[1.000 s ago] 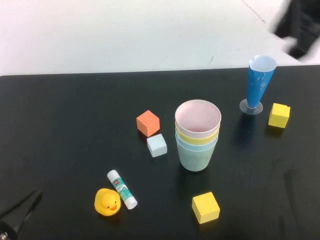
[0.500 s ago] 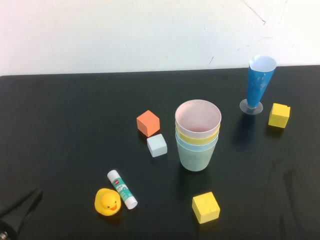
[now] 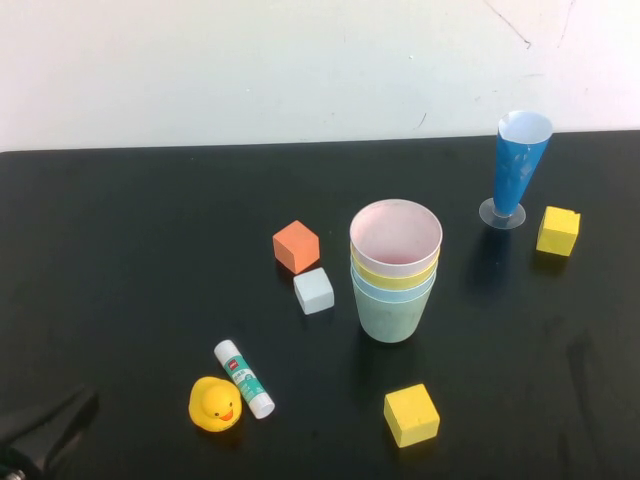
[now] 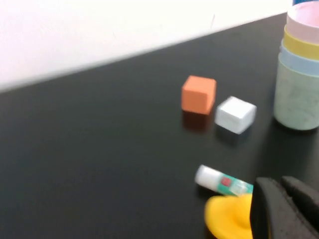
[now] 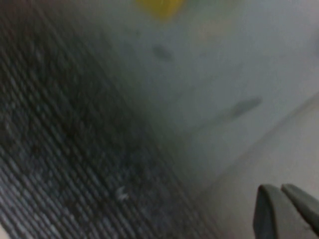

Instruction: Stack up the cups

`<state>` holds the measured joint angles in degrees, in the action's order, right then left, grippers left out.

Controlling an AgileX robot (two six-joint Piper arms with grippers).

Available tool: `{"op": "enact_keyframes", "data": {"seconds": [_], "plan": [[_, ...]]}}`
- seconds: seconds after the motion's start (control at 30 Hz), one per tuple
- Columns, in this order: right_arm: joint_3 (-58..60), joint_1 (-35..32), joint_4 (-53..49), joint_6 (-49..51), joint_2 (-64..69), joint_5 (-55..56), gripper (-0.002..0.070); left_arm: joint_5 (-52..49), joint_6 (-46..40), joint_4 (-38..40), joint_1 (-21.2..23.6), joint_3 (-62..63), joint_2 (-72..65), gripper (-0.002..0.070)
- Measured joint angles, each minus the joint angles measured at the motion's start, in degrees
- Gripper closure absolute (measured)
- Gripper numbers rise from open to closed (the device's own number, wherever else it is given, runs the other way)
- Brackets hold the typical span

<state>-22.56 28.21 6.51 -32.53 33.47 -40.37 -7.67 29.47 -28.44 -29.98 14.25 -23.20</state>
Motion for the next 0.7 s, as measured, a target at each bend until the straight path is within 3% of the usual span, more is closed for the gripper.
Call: {"op": "enact_keyframes", "data": {"seconds": [0.27,0.7], "plan": [[1.34,0.00,0.08,0.61,-0.05,0.99,0.0678,1.17,8.19,4.18,0.00,-3.57,0.00,0.0673],[1.34,0.00,0.08,1.03,-0.05,1.07,0.0678,-0.88,8.69,4.27,0.00,-5.44,0.00,0.0673]]}}
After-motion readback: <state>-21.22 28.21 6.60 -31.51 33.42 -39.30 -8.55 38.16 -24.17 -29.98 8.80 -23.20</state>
